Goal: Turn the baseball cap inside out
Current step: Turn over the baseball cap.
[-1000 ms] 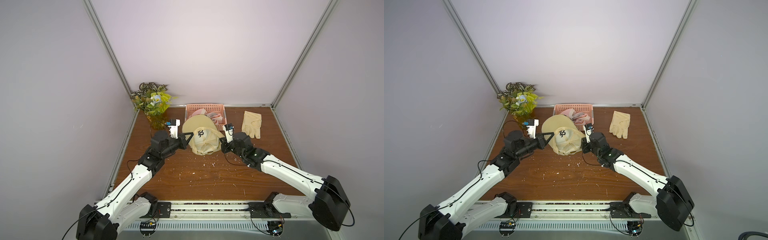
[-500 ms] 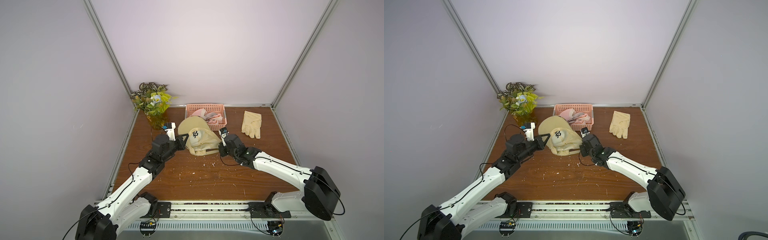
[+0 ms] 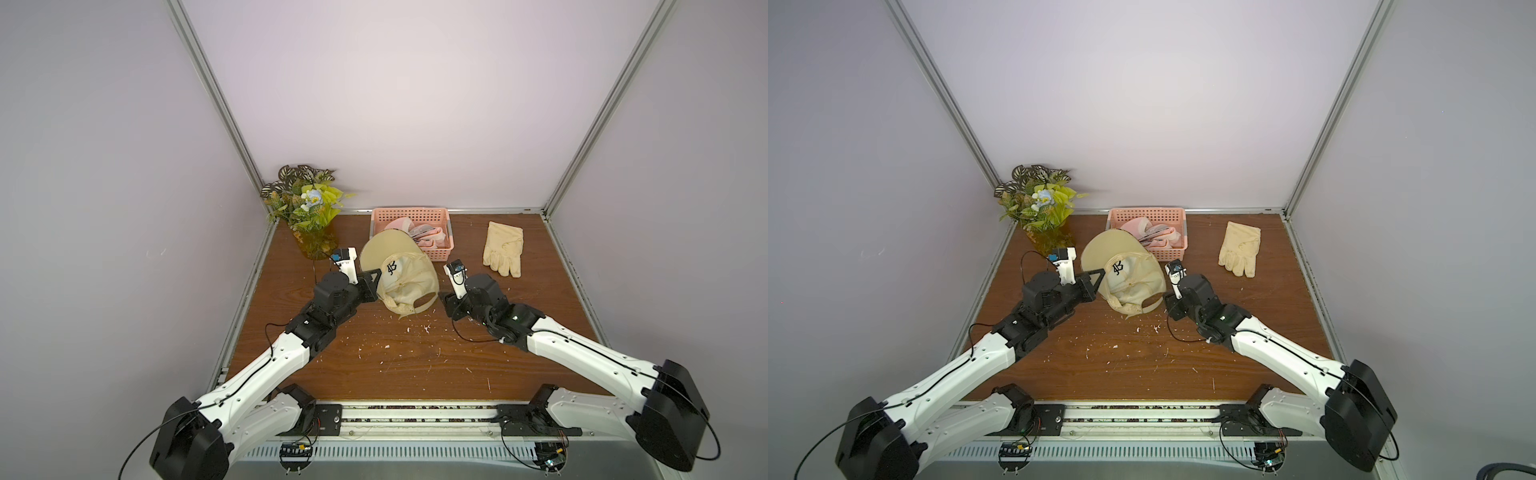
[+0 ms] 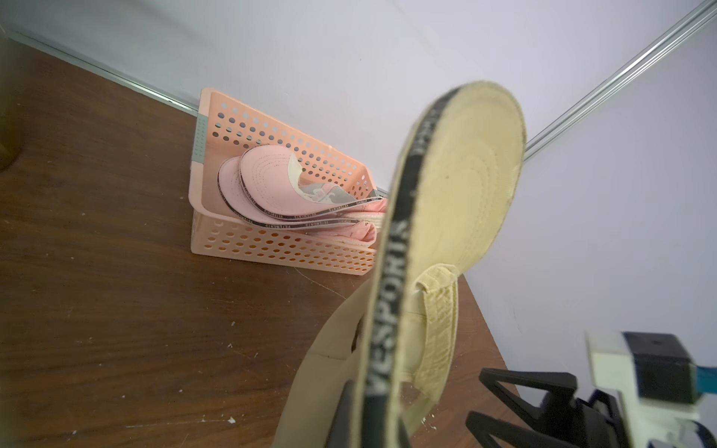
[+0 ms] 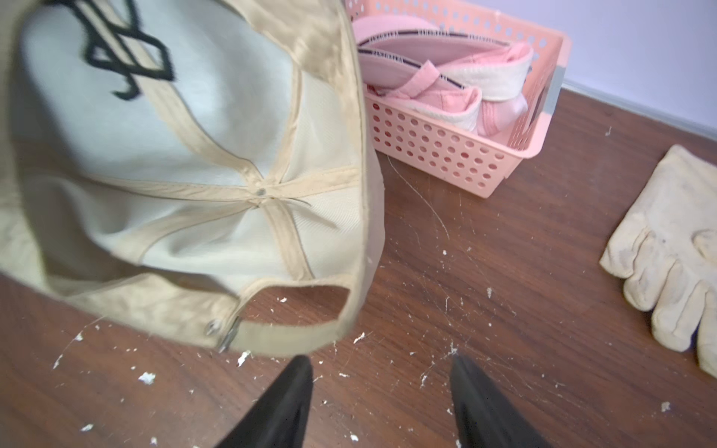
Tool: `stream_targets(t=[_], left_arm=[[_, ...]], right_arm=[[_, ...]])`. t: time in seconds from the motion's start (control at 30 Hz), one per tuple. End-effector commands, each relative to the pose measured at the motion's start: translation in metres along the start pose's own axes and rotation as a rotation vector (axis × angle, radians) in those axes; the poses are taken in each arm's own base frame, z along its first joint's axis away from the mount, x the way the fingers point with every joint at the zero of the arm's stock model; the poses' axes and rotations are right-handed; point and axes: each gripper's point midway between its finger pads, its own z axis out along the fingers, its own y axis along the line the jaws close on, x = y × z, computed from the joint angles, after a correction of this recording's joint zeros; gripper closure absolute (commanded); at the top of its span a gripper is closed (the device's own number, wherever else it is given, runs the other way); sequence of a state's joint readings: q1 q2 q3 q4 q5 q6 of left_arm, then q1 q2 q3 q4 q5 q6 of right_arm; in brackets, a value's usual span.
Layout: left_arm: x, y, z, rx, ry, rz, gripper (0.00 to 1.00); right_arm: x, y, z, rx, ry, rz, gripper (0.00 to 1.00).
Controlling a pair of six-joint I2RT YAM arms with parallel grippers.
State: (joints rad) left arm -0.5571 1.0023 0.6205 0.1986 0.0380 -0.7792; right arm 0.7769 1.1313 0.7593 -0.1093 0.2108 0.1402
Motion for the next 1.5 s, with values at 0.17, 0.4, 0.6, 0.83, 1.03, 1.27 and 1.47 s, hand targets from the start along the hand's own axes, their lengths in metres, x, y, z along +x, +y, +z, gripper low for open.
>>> stream_targets(t=[0.17,0.4,0.6,0.83,1.03,1.27,1.47], left_arm=[[0.011,-0.014,0.010,0.064,0.026,-0.074,1.00],[0.007,-0.039,0.012,0.151,0.062,-0.096,1.00],[0.005,-0.052,0.007,0.211,0.074,-0.122,1.00],[0.002,-0.063,0.001,0.259,0.078,-0.139,1.00],[-0.002,-0.066,0.000,0.272,0.063,-0.144,1.00],[-0.005,-0.068,-0.001,0.282,0.053,-0.140,1.00],[0.001,-0.053,0.003,0.192,0.075,-0.069,1.00]], right_arm=[[-0.039,0.031,-0.039,-0.205,-0.206,-0.100,0.35],[-0.041,0.070,-0.034,-0.353,-0.203,-0.136,0.40],[-0.050,0.078,-0.004,-0.270,-0.185,-0.141,0.43],[-0.040,0.082,0.035,-0.207,-0.119,-0.130,0.45],[-0.002,0.118,0.054,-0.354,0.026,-0.183,0.42],[0.020,0.134,0.058,-0.412,0.098,-0.210,0.37],[-0.012,0.110,0.038,-0.300,-0.026,-0.182,0.34]])
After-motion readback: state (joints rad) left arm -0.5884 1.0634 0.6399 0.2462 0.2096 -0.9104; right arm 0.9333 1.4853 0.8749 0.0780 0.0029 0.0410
